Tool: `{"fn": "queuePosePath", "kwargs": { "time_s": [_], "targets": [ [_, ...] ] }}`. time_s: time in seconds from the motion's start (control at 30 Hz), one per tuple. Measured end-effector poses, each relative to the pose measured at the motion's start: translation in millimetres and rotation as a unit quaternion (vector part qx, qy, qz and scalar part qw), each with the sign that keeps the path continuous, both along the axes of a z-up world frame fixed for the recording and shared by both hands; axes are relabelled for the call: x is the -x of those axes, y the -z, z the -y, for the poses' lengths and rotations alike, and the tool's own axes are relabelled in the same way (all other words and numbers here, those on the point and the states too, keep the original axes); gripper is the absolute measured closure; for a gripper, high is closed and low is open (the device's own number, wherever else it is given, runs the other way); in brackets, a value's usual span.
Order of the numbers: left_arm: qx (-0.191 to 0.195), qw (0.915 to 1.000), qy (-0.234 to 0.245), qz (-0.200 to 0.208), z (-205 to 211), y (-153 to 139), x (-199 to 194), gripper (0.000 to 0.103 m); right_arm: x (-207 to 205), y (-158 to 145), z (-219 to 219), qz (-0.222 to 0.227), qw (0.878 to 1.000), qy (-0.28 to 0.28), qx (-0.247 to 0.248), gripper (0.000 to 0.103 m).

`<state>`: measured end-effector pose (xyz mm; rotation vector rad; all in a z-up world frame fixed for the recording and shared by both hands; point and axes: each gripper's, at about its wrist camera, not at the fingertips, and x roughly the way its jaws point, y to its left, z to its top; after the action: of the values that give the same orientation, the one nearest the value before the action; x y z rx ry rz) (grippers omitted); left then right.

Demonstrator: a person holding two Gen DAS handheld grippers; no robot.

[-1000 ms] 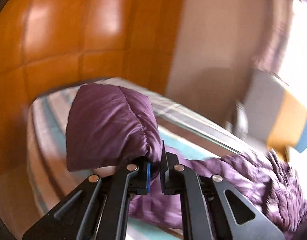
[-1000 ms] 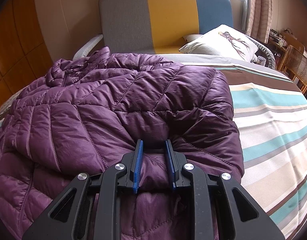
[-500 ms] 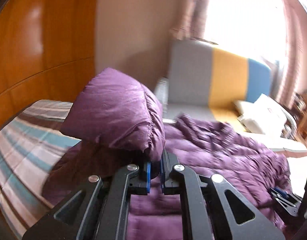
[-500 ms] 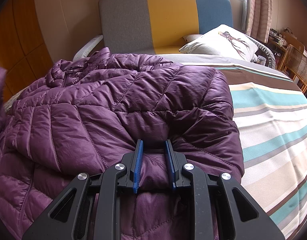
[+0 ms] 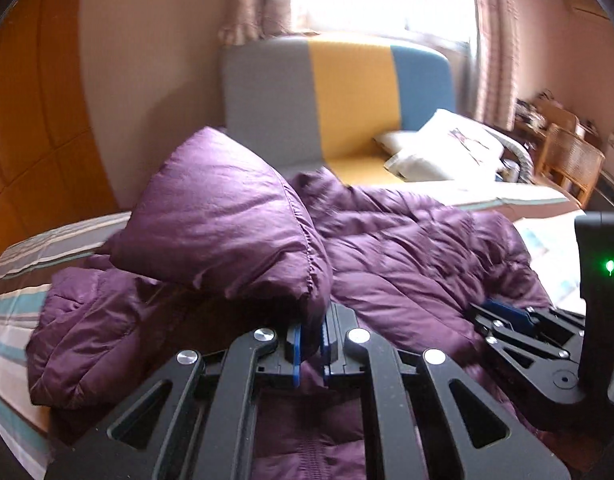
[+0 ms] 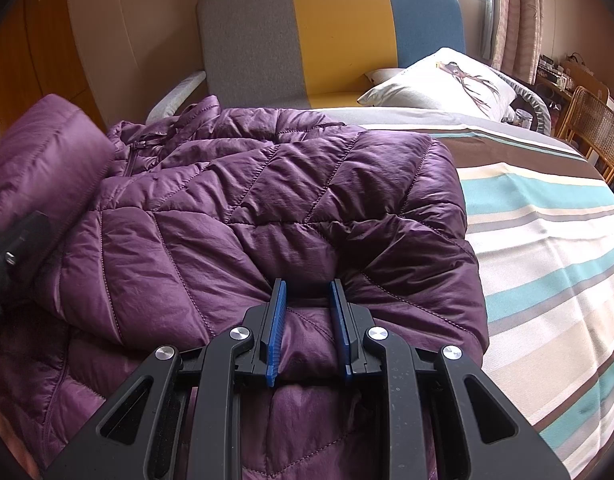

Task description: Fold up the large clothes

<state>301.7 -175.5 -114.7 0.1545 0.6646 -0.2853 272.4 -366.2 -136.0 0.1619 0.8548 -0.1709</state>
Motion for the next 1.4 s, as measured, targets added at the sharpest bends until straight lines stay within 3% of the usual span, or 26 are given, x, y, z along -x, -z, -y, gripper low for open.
{"fn": "queuePosePath", "kwargs": {
  "time_s": [0.07,0.1,0.13,0.37,0.53,0.63,0.77,0.93,1.07,1.2,1.27,1.4],
  "targets": [
    [0.012,0.9995,0.019,-0.022,3,5,-2,0.078,1,0,0,0.0,1.0,0.0,0.001,0.08],
    [0.024,0.9988,0.033,-0.028,5,6,-1,0.062,0,0,0,0.0,1.0,0.0,0.001,0.08],
    [0.038,0.9976,0.051,-0.028,6,5,4,0.058,1,0,1,0.0,1.0,0.0,0.001,0.08],
    [0.074,0.9901,0.116,-0.028,13,1,25,0.06,1,0,1,0.0,1.0,0.0,0.0,0.08],
    [0.1,0.9866,0.129,-0.008,-18,-20,55,0.06,1,0,1,0.001,1.0,0.0,0.0,0.08],
    [0.095,0.9913,0.091,0.002,-45,-28,52,0.06,1,0,1,0.001,1.0,0.0,0.001,0.08],
    [0.076,0.997,-0.018,0.0,-104,-28,32,0.06,1,0,1,0.001,1.0,0.001,0.003,0.08],
    [0.031,0.992,-0.116,-0.039,-156,-4,0,0.076,1,0,0,0.001,1.0,0.001,0.005,0.08],
    [0.04,0.9903,-0.109,-0.077,-158,17,-23,0.079,1,-1,-1,0.004,1.0,0.003,0.008,0.08],
    [0.038,0.9925,-0.078,-0.086,-141,25,-32,0.083,11,-10,4,0.009,1.0,0.021,0.01,0.08],
    [0.042,0.9934,-0.065,-0.084,-137,24,-31,0.083,18,-22,3,0.026,0.999,0.034,0.02,0.08],
    [0.052,0.9932,-0.06,-0.085,-137,22,-28,0.083,20,-50,-15,0.064,0.998,0.004,0.005,0.08]
  ]
}}
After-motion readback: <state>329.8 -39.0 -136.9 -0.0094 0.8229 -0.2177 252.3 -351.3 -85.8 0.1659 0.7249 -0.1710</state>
